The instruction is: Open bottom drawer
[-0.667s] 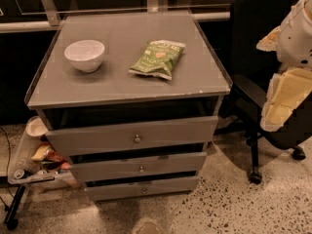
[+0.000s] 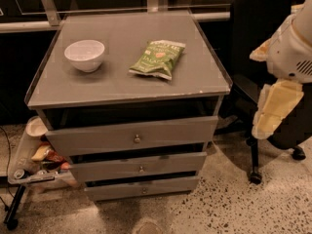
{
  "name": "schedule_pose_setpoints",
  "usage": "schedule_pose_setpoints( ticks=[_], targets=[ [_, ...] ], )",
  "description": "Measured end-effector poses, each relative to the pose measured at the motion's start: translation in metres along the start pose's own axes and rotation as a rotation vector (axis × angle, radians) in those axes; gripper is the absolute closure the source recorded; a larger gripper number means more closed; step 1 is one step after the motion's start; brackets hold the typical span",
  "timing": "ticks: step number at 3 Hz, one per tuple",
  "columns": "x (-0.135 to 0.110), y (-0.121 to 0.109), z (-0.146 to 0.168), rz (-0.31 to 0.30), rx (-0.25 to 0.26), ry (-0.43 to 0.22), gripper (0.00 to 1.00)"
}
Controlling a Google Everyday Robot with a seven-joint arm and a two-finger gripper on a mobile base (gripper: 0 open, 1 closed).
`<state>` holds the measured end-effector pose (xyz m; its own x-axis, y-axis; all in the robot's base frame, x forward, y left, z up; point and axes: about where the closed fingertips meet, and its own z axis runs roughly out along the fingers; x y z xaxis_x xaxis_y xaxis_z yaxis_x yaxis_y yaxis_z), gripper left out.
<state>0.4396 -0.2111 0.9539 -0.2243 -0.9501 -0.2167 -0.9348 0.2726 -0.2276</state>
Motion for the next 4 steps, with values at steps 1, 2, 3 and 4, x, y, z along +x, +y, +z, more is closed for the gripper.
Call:
schedule_pose_setpoints(
  ticks=[1,2,3,4],
  targets=[
    [0.001,0.012,0.053,0.009,-0.048,0.002,0.00],
    [0.006,0.028,0.122,0.018,-0.126,0.018,0.00],
    [0.006,0.028,0.122,0.018,-0.126,0.018,0.00],
    [0.001,0.046,0.145,0.005,-0.158,0.003,0.00]
  ],
)
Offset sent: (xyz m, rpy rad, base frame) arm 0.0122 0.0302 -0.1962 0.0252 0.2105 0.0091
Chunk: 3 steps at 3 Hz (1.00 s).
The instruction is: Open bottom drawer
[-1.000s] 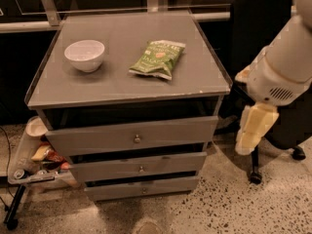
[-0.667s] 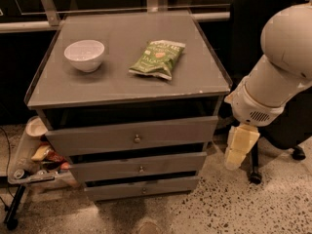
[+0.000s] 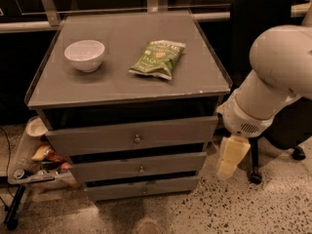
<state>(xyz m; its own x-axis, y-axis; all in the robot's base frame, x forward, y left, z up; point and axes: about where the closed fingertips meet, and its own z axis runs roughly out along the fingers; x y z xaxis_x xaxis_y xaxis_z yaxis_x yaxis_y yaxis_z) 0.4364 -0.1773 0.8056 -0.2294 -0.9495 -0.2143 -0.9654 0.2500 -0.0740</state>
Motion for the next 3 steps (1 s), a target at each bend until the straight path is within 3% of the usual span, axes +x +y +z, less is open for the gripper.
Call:
schedule_pose_setpoints(
  ticks=[1,3],
  targets=[
    [-0.014,0.026,0.070,0.030,-0.072,-0.038,0.00],
    [-0.024,0.045,0.220,0.144,-0.160,-0.116,0.00]
  ],
)
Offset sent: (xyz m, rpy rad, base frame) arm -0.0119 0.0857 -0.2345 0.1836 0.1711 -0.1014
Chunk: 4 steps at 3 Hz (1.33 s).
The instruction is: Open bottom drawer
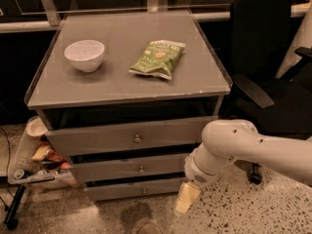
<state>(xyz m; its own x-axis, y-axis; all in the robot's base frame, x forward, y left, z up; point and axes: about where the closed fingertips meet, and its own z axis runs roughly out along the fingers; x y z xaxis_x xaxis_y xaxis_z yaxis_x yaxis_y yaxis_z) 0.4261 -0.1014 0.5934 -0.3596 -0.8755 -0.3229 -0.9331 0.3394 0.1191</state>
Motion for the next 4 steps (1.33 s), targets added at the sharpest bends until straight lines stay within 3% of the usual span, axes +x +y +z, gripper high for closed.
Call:
schedule_pose_setpoints(
  ticks=[1,2,4],
  targets=[
    [0.000,0.000,0.000,0.000,0.000,0.000,0.00],
    [0.004,0.005,0.033,0.012,-0.047,-0.030,0.00],
    [0.009,-0.034,0.147,0.082,-0.101,-0.223,0.00]
  ],
)
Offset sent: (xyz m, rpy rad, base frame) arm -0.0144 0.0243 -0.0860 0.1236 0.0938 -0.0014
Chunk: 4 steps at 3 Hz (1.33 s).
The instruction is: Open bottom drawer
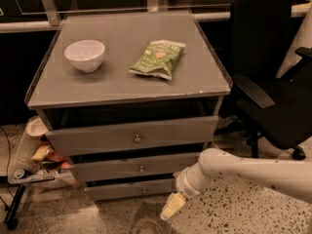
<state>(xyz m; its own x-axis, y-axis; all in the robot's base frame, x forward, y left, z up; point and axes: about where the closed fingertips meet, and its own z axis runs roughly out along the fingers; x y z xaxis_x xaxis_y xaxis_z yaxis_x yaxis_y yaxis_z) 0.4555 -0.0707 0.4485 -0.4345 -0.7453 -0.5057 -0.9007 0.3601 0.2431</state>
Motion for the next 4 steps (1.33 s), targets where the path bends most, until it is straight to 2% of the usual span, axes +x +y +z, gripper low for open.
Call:
schedule_pose_setpoints(
  ticks=[1,2,3,4],
  targets=[
    [0.020,-0.019,0.064,0.048,-0.050,-0.051,0.00],
    [0.020,-0.019,0.065,0.048,-0.050,-0.051,0.00],
    [0.027,-0.026,0.082,0.062,-0.051,-0.062,0.00],
    [0.043,-0.054,0.111,0.113,-0.021,-0.087,0.00]
  ],
)
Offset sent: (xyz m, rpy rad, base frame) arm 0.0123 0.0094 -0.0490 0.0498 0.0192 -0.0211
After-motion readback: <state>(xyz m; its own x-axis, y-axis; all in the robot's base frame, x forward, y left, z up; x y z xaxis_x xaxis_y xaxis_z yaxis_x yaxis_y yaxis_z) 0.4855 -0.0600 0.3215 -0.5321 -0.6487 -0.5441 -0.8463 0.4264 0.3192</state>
